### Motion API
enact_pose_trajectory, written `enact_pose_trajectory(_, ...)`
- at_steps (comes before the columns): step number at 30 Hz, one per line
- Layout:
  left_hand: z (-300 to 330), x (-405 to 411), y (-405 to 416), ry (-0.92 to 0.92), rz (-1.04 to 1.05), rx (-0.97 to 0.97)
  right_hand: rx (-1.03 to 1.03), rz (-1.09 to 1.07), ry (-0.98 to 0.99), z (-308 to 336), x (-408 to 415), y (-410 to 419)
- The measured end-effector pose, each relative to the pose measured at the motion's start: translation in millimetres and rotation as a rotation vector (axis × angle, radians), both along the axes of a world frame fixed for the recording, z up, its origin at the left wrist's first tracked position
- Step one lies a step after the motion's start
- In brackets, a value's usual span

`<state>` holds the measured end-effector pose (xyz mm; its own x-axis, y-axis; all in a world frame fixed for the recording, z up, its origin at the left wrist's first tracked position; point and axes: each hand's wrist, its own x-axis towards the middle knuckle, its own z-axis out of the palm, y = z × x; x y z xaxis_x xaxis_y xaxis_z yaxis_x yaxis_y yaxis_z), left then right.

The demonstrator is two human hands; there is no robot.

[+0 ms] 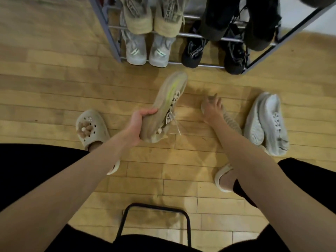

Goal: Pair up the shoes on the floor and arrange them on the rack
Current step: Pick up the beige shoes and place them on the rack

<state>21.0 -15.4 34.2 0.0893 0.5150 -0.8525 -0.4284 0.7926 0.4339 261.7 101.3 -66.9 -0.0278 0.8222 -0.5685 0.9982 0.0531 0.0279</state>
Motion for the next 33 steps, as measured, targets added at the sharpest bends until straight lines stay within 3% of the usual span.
enact_pose_trajectory(8, -0.6, 6.0, 3.9, 0.153, -0.05, 0.121, 0.025, 0.135, -0.172, -4.1, -18.5, 5.1)
enact_pose_trajectory(12, 27.8, 5.5, -0.8, 0.14, -0.101, 0.224, 0.026, 0.219, -0.204, 43.2, -27.0, -9.8)
enact_pose_trajectory(16, 75.7, -1.7, -4.4, 0.239, -0.157, 0.319, 0.055, 0.245, -0.247, 120.9, -20.3, -13.3)
enact_pose_trajectory(18, 94.2, -8.9, -6.7, 0.315, -0.109, 0.357, 0.093, 0.18, -0.172, 161.5, -14.2, -15.5)
enact_pose_trajectory(22, 136.5, -17.8, -10.0, 0.373, -0.03, 0.439, 0.209, 0.065, 0.192, 234.6, -6.8, -31.2)
enact_pose_trajectory(25, 169.9, -18.1, -9.7, 0.355, -0.058, 0.557, 0.437, 0.024, 0.421, 281.8, 3.0, -50.4)
enact_pose_trajectory(33, 258.7, 6.2, 11.9, 0.448, -0.066, 0.788, 0.925, -0.104, 0.626, 379.5, 35.5, -79.1)
